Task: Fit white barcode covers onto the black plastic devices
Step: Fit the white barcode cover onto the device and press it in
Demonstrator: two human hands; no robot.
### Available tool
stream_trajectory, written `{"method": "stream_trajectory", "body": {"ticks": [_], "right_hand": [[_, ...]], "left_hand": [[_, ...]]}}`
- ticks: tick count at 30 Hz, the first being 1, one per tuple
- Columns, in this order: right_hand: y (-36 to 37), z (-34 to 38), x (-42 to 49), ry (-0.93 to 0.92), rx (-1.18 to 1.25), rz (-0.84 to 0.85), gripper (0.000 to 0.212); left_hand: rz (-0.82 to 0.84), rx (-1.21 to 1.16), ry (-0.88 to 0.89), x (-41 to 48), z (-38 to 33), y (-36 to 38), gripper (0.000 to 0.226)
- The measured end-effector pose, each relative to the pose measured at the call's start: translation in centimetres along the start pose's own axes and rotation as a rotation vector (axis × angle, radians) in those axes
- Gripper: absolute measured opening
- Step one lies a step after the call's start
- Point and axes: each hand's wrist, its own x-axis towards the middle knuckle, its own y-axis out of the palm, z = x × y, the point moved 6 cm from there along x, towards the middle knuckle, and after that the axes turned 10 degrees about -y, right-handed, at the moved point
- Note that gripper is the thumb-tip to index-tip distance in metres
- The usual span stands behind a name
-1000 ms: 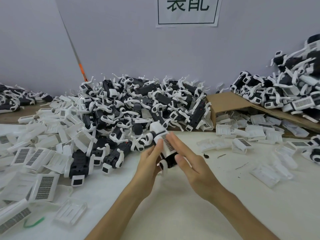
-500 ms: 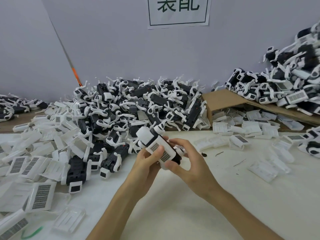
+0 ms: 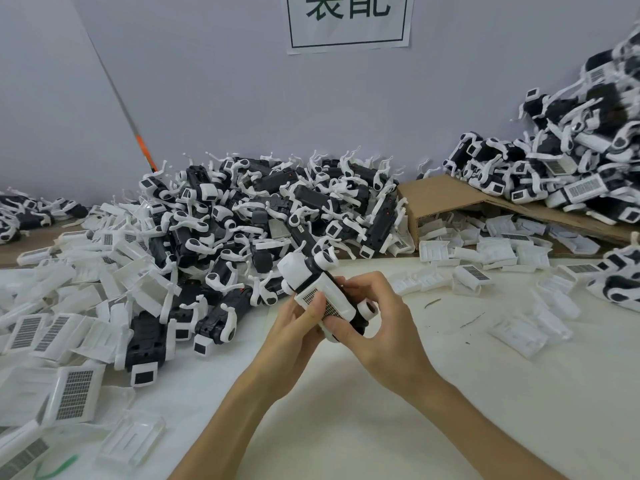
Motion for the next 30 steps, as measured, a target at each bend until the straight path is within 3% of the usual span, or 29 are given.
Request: {"method": "stream_trajectory", "body": {"ticks": [5, 9, 15, 22, 25, 27, 30], "right_hand": [[0.4, -0.8, -0.2, 0.072, 0.061, 0.088, 0.041], [0.6, -1.6, -0.2, 0.139, 0.138, 0.105, 0.038], [0.5, -2.1, -0.2, 0.24, 0.196, 0.046, 0.031], [0.8, -1.2, -0.5, 0.123, 0.18, -0.041, 0.021], [1.2, -1.1, -0.7, 0.088, 0.148, -0.07, 0.017], [1.1, -1.0, -0.6, 0.093, 0.14, -0.071, 0.016], [0.3, -1.4, -0.1, 0.156, 0.183, -0.038, 0.024]], "left_hand": [[-0.059, 0.004, 0.004, 0.0, -0.1, -0.4, 0.054], [-0.055, 0.054, 0.015, 0.1, -0.5, -0.3, 0.035], [-0.096, 0.129, 0.023, 0.1, -0.1, -0.2, 0.036], [-0.208, 0.122, 0.045, 0.0, 0.5, -0.3, 0.048], [-0.235, 0.125, 0.048, -0.1, 0.6, -0.4, 0.042], [-0.222, 0.12, 0.042, -0.1, 0.6, -0.2, 0.035], [-0.194, 0.059, -0.001, 0.1, 0.7, -0.2, 0.045]]}}
